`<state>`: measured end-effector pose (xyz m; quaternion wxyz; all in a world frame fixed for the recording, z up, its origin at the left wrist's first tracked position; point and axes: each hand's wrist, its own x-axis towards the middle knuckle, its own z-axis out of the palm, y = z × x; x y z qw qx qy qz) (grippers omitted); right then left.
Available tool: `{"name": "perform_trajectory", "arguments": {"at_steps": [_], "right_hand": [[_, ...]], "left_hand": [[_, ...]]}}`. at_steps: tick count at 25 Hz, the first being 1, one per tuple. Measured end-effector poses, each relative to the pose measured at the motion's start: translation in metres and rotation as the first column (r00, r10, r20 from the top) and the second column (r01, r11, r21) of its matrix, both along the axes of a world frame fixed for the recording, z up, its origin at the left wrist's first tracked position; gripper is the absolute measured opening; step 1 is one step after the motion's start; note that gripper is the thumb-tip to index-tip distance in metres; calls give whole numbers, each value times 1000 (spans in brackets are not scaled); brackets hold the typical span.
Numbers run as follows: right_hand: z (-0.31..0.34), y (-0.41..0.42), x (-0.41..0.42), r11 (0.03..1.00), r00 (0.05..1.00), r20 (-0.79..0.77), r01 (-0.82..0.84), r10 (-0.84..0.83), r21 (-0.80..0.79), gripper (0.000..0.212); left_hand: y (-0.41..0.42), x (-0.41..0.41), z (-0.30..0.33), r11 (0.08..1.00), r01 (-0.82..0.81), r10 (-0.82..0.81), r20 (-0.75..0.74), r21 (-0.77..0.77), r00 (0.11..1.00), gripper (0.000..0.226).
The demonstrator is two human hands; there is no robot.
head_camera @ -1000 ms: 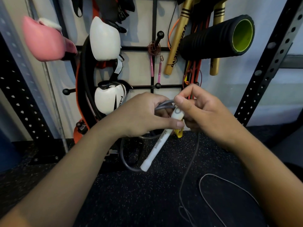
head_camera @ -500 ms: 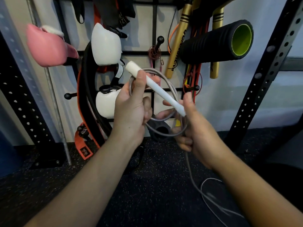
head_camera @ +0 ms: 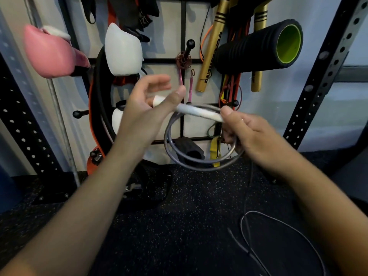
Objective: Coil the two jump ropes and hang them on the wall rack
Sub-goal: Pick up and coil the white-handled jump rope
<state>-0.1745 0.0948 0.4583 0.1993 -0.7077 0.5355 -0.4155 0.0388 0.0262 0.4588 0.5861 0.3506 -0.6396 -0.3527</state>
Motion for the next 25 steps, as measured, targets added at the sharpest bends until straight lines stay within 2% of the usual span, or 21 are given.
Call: {"name": "perform_trajectory", "arguments": {"at_steps": [2, 3, 5, 6, 7, 8, 10, 13, 17, 19, 21, 23, 25], "right_hand": [[2, 1, -8, 996, 989, -128, -74, 79, 40, 67], [0, 1, -6, 992, 975, -187, -111, 119, 51, 69], [-7, -1, 1, 985, 947, -270, -166, 173, 48, 68], [-10, -3, 4, 982, 938, -292, -181, 187, 47, 65], [-12, -4, 7, 980, 934, -296, -193, 198, 46, 61], [-13, -6, 8, 980, 936, -289, -197, 200, 41, 59], [-12, -6, 8, 987, 956, -248, -160, 157, 8, 62], [-8, -4, 6, 996, 995, -45, -90, 91, 14, 68], [-7, 2, 9, 997, 995, 64, -76, 74, 32, 75], [-12, -4, -2, 994, 970, 234, -86, 68, 68, 82], [-21, -12, -15, 982, 883, 462, -153, 87, 108, 71], [-34, -17, -17, 979, 841, 529, -186, 114, 84, 42], [-46, -18, -3, 984, 858, 500, -169, 117, 59, 31]], "left_hand": [[5, 10, 15, 988, 122, -84, 333, -95, 939, 54], [9, 12, 21, 976, 209, -151, 487, -67, 861, 58], [19, 5, 25, 941, 322, -306, 678, 108, 668, 59], [21, 1, 21, 906, 352, -411, 689, 235, 597, 54], [22, -4, 16, 854, 374, -518, 650, 361, 556, 48], [23, -8, 10, 797, 385, -603, 574, 465, 555, 41], [21, -11, 2, 733, 407, -662, 430, 545, 614, 35], [15, -10, -1, 771, 442, -622, 395, 458, 676, 34], [19, -9, 0, 812, 470, -578, 368, 345, 728, 36], [16, -6, 2, 823, 493, -549, 171, 281, 818, 38], [11, -7, 6, 836, 516, -488, -180, 187, 854, 42], [12, -16, 7, 857, 505, -402, -475, 106, 783, 44], [20, -33, 0, 887, 458, -324, -625, 62, 710, 44]]}}
